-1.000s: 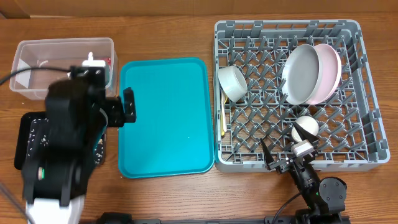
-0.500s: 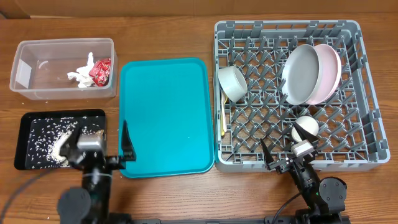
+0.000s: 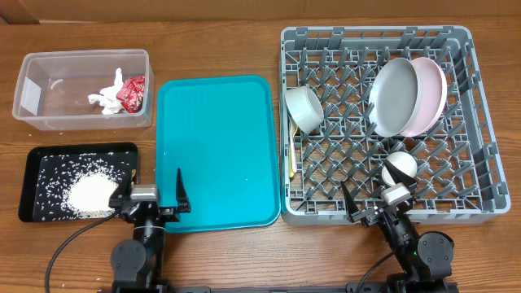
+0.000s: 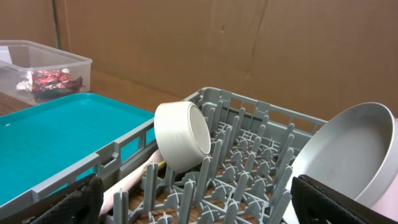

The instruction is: Sort waste into correct bins and load items into the dishwasher rack

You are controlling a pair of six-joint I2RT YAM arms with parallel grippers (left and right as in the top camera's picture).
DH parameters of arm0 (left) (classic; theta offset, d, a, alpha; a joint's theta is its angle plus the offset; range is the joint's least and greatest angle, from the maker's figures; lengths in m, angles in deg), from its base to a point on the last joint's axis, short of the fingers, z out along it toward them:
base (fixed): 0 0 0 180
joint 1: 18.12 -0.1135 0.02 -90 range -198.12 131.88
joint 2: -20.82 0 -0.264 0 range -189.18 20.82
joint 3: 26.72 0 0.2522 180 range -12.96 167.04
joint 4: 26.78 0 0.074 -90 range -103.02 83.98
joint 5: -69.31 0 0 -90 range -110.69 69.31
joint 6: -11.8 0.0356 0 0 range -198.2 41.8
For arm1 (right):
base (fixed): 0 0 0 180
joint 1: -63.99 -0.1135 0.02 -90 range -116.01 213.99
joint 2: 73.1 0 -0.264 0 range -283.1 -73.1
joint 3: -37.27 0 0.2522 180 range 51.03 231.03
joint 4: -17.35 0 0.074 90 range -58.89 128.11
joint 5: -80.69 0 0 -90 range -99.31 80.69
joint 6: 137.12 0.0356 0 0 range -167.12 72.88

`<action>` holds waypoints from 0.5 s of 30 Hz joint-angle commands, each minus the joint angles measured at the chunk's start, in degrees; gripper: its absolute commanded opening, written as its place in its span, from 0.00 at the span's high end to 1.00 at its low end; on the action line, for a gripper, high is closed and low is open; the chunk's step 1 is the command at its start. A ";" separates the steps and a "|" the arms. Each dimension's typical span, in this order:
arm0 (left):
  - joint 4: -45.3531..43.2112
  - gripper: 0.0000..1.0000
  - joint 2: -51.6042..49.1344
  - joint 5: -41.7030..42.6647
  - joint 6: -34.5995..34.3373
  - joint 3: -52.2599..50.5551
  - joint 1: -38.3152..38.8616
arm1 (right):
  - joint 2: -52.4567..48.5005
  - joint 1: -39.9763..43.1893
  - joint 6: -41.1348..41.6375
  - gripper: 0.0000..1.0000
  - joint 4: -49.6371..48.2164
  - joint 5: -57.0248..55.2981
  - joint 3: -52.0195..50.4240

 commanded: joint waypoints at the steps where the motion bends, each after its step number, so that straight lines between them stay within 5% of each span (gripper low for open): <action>1: 0.11 0.00 0.72 0.13 0.35 -0.50 -0.70 | 0.68 -0.20 0.20 0.00 -0.44 0.02 -0.61; 15: 2.23 0.00 0.57 0.15 0.31 -0.48 -0.68 | 0.68 -0.20 0.20 0.00 -0.44 0.04 -0.61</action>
